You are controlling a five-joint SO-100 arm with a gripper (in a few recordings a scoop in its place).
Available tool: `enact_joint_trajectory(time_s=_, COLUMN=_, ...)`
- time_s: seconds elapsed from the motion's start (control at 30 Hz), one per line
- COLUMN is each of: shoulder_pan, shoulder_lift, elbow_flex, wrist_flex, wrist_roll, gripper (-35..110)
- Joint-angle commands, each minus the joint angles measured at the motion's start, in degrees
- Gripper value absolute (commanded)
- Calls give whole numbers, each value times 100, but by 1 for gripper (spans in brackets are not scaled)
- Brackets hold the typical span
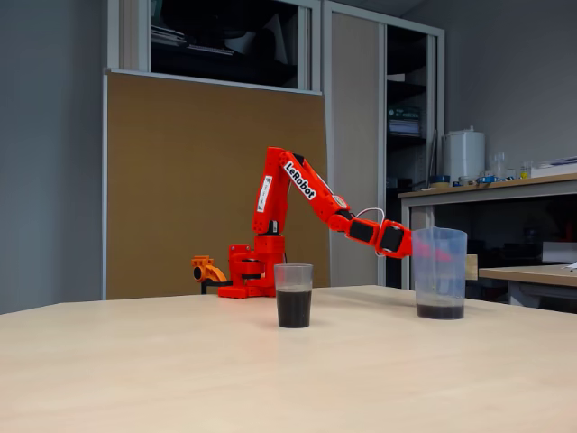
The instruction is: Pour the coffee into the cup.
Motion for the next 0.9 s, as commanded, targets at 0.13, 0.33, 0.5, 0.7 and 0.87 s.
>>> enact_joint_trajectory(time_s=0.13, shoulder_pan=-44, shoulder_lift=123, elbow_flex=123, wrist_flex=-246, wrist_roll=211, gripper=10)
enact_joint_trajectory(time_s=0.33, shoulder_pan=-44, shoulder_lift=220, elbow_flex=220, wrist_flex=-299, wrist_roll=229, gripper=11)
enact_joint_trajectory(time_s=0.5, shoulder_pan=-44, shoulder_lift=439, elbow_flex=404, wrist_flex=-299, wrist_roll=237, gripper=11)
enact_joint_trajectory(time_s=0.7, shoulder_pan=-53, shoulder_lift=967, elbow_flex=791, wrist_flex=-202, wrist_roll=290, gripper=11)
enact_joint_trajectory(time_s=0.87, shoulder_pan=-53, shoulder_lift=1424, elbow_flex=1213, wrist_flex=-202, wrist_roll=378, gripper=11)
